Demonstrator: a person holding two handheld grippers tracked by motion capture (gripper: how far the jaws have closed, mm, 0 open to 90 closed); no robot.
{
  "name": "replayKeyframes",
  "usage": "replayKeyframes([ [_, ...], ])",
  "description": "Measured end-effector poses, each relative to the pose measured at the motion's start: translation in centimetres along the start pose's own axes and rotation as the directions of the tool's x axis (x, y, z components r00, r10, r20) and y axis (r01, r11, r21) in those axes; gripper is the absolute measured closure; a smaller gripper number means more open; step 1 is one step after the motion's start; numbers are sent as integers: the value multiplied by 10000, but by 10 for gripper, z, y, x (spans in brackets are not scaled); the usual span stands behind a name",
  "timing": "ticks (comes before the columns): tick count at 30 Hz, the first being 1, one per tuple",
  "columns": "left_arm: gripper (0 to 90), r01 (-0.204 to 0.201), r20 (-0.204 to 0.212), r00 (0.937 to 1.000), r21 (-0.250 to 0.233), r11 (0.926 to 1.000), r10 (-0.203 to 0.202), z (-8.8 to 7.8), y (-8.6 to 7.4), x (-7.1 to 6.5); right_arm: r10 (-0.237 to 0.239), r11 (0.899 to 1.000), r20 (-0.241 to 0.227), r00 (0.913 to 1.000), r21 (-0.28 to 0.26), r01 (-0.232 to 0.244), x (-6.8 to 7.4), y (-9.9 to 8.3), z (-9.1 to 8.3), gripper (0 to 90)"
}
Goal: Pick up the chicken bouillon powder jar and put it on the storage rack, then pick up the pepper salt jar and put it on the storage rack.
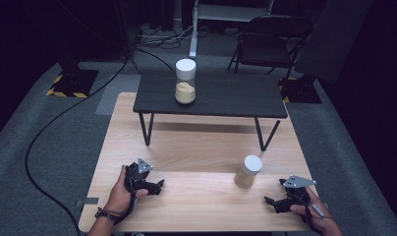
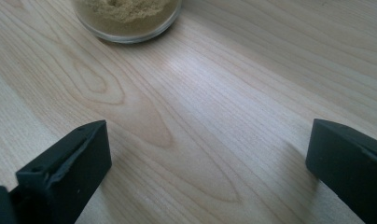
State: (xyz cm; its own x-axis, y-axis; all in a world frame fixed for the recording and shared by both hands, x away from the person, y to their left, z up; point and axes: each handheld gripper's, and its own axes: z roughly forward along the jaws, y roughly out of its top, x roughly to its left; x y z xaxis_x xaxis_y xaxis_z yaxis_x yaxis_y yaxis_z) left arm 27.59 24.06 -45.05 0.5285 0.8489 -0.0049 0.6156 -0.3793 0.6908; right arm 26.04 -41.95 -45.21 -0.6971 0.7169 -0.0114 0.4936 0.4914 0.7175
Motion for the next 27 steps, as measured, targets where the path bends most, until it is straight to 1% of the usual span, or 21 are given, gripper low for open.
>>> replayKeyframes([
  [11,5,46,7,10000,12,10000,-46,0,0,0,-7,10000,-5,10000,0,7,0,0,0,0],
  [27,5,-3,35,10000,23,10000,3,0,0,1,45,10000,32,10000,23,-45,1,0,-1,0],
])
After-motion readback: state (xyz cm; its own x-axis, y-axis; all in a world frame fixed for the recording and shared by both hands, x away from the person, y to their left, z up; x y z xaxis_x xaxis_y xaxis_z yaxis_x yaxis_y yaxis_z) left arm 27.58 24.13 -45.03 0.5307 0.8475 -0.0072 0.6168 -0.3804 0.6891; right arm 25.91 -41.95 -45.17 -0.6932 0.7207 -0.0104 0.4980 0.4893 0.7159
